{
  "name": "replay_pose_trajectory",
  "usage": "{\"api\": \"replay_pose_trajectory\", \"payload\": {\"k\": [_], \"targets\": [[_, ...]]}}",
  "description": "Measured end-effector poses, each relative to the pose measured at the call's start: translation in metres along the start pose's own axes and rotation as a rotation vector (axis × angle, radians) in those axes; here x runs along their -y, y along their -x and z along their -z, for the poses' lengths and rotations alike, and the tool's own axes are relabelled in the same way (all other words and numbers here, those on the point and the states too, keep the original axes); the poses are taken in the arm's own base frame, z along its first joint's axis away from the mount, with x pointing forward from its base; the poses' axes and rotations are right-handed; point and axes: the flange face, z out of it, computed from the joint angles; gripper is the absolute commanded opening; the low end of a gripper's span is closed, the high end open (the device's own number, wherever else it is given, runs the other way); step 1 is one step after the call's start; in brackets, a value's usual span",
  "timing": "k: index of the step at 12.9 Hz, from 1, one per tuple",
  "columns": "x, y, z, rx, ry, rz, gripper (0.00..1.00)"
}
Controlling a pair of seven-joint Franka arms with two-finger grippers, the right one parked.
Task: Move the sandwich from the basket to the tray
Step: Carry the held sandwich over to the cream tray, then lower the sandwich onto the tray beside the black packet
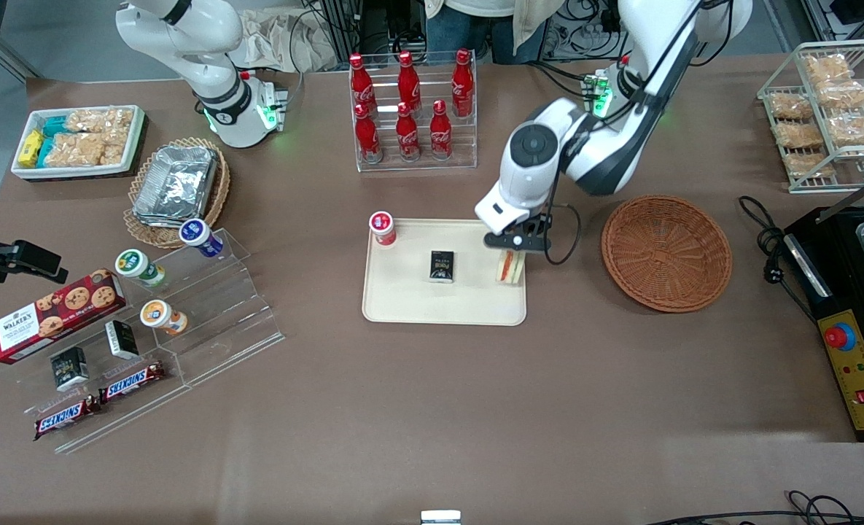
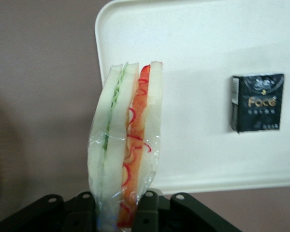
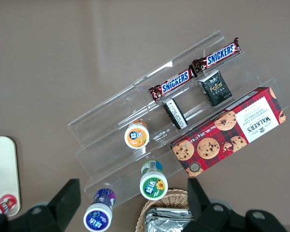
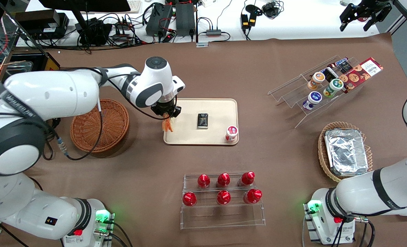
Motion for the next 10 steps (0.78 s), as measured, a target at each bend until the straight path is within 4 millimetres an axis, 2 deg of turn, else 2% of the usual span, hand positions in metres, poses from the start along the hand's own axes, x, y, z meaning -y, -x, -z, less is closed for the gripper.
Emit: {"api": "replay_pose_trajectory", "payload": {"k": [2,3,4,5,6,10], "targets": [[-0.002,-0.004,-0.023,-0.016,-0.011,0.031,0.01],[-0.002,-0.004,-0.033,-0.018,-0.02,0.049,0.22],[-0.003,-0.003,-0.041,-0.015,-0.032,0.059,0.32],[-0.003,-0.003,-0.048,-0.012,-0.041,0.061,0.86],[-0.003,-0.002,-0.052,-0.008,-0.045,0.062,1.0],[-0.004,-0.004,-0.053,-0.015,-0.043,0.065,1.0]]}}
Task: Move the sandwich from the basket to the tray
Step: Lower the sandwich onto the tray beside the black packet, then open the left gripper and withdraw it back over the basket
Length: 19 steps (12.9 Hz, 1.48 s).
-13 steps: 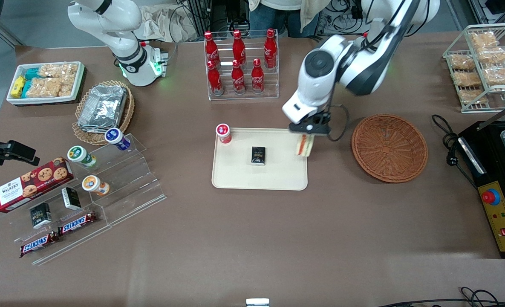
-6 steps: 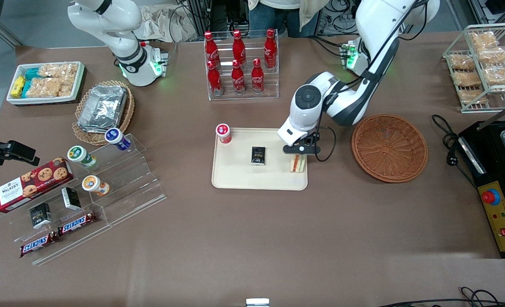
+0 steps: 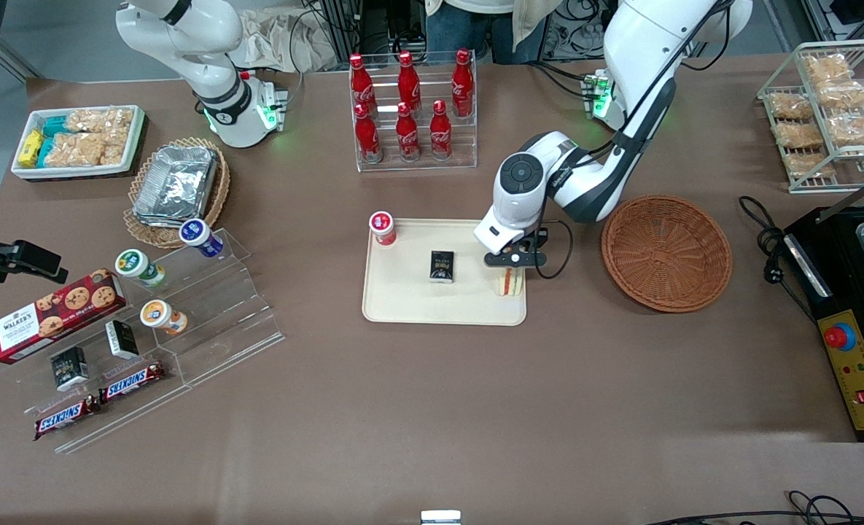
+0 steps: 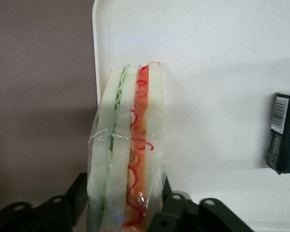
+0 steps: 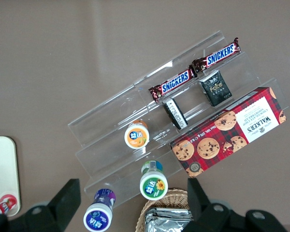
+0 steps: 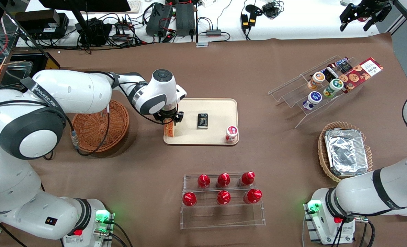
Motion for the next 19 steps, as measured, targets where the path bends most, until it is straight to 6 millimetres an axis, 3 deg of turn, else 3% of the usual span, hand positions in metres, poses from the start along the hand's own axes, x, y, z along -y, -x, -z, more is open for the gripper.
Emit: {"api": "replay_pose_trajectory", "payload": {"k": [3,5,7,9,11,14,16,19], "targets": [[-0.001,-0.001,0.002,-0.007,-0.001,0.001,1.0],[0.002,-0.005,0.018,-0.005,-0.037,0.001,1.0],[0.012,-0.02,0.071,0.008,-0.091,0.061,1.0],[0.035,-0.053,0.156,0.015,-0.05,0.143,1.0],[0.073,-0.081,0.226,0.042,-0.019,0.166,1.0],[0.15,-0.117,0.287,0.055,0.09,0.196,1.0],[0.206,-0.117,0.323,0.043,0.106,0.177,1.0],[0.295,-0.085,0.375,0.042,0.089,0.111,1.0]]}}
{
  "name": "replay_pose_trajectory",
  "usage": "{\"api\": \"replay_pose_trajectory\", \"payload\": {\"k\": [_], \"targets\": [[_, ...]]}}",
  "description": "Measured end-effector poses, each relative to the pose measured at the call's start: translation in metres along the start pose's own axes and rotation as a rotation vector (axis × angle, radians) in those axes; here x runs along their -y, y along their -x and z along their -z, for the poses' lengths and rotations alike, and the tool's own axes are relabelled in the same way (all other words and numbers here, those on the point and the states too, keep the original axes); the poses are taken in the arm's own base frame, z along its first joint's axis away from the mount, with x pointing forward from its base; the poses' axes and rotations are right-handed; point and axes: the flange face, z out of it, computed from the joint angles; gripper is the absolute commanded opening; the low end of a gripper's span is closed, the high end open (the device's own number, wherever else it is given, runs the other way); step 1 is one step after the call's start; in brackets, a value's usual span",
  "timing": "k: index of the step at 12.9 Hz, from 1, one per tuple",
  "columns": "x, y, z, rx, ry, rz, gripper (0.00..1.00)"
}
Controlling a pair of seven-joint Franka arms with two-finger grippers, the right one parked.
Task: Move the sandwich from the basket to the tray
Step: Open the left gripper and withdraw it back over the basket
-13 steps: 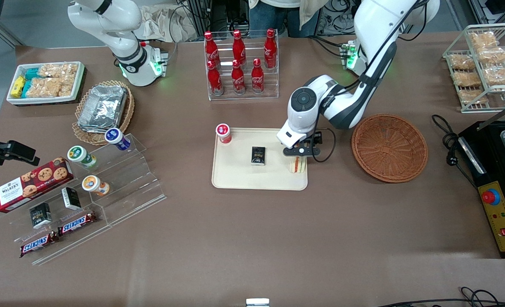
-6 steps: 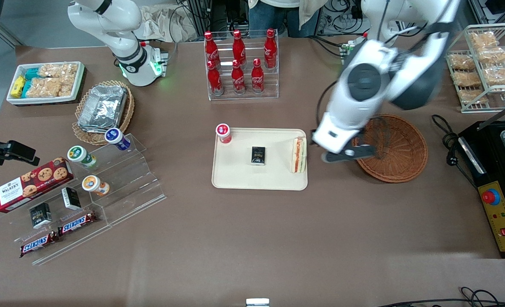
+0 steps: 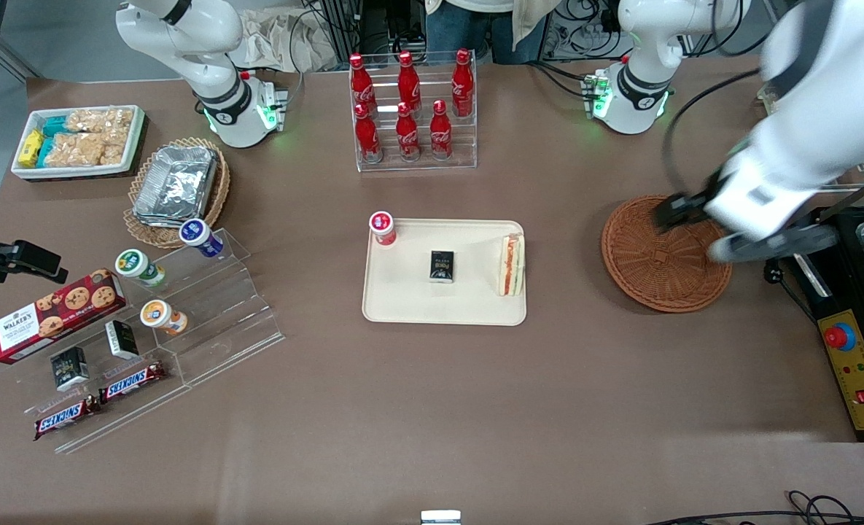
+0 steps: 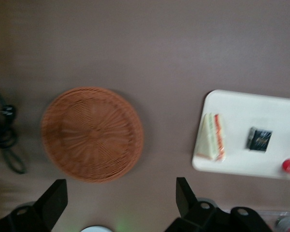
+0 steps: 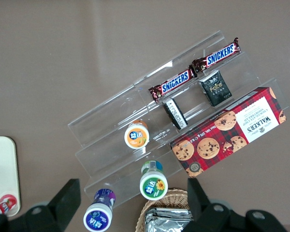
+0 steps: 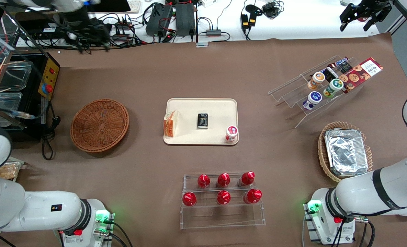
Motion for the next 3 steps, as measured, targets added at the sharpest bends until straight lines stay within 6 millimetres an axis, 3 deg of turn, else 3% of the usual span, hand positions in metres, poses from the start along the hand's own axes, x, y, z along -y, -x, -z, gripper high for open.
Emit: {"api": "replay_pose_trajectory", "payload": {"k": [1,3], "targets": [[0.022,0.011,0.014,-0.007,0.005,-0.007,1.0],[0.041,0.031,0.027,-0.027,0.007,0.001,1.0]]}}
